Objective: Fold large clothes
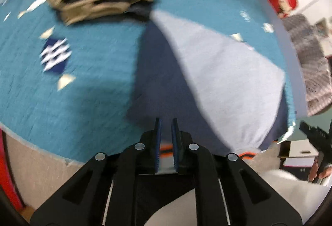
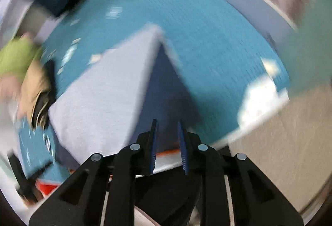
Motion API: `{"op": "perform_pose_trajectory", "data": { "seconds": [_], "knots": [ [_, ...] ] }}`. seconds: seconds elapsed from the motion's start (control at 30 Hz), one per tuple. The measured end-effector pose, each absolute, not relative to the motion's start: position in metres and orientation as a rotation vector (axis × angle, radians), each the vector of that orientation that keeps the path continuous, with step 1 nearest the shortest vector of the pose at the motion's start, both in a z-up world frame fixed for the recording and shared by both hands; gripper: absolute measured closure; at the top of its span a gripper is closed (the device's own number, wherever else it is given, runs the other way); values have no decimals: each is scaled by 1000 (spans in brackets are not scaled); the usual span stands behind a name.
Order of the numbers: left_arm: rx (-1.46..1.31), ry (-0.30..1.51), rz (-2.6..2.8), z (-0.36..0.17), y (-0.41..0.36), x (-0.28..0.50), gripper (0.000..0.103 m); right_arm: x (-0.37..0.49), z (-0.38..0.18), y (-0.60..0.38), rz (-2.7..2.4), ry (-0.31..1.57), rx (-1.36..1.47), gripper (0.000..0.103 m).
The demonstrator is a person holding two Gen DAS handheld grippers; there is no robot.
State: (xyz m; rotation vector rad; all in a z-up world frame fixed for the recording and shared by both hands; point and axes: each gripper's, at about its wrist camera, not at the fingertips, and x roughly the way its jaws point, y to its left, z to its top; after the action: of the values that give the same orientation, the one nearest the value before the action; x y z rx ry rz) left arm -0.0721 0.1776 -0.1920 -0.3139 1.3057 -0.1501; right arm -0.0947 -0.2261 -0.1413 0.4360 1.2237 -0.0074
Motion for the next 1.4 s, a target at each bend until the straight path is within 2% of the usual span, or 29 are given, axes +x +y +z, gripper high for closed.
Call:
{"op": "perform_pose_trajectory", "data": {
  "seconds": [0.13, 0.27, 0.3, 0.33, 0.37, 0.4, 0.5, 0.53, 0.6, 0.7, 0.8, 0.93, 1.03, 1.1, 1.2, 1.4],
  "knots": [
    [-269, 1315, -222, -209, 133, -50, 93, -69, -175, -179, 163, 1320, 422, 86],
    [-189, 1447, -263, -252, 95, -40, 94, -68, -214, -139, 237, 1458, 371, 87],
    [-187, 1433, -265, -255, 95, -44, 94, -70, -228, -135, 211, 1511, 349, 87],
    [-198, 1430, -262, -253, 99, -46, 95, -76, -234, -141, 222, 1504, 375, 92],
    [-199, 1435, -244, -253, 105, -48, 101, -81, -233, -148, 230, 1491, 395, 99],
    [-201, 1437, -222, -252, 113, -53, 101, -85, -233, -154, 204, 1520, 383, 103],
    [-144, 1471, -145, -250, 126, -67, 101, -99, -225, -181, 75, 1563, 328, 102],
    [-138, 1463, -135, -245, 128, -69, 100, -100, -215, -187, 52, 1548, 276, 97],
    [-123, 1387, -147, -224, 126, -67, 100, -94, -191, -195, 116, 1444, 337, 97],
    [-101, 1213, -180, -198, 109, -40, 100, -66, -153, -188, 207, 1187, 396, 97],
    [-132, 1107, -242, -196, 81, -5, 100, -24, -153, -155, 236, 1007, 361, 97],
    [-139, 997, -280, -207, 40, 38, 100, 21, -191, -118, 348, 1025, 399, 100],
    [-228, 1019, -301, -231, 38, 62, 100, 30, -210, -101, 431, 1039, 359, 100],
    [-209, 1016, -312, -246, 34, 70, 100, 40, -224, -85, 442, 1076, 267, 100],
    [-177, 1018, -313, -268, 33, 69, 101, 47, -255, -95, 433, 1118, 282, 103],
    [-199, 1006, -307, -265, 53, 65, 101, 46, -251, -92, 405, 1066, 257, 103]
  ]
}}
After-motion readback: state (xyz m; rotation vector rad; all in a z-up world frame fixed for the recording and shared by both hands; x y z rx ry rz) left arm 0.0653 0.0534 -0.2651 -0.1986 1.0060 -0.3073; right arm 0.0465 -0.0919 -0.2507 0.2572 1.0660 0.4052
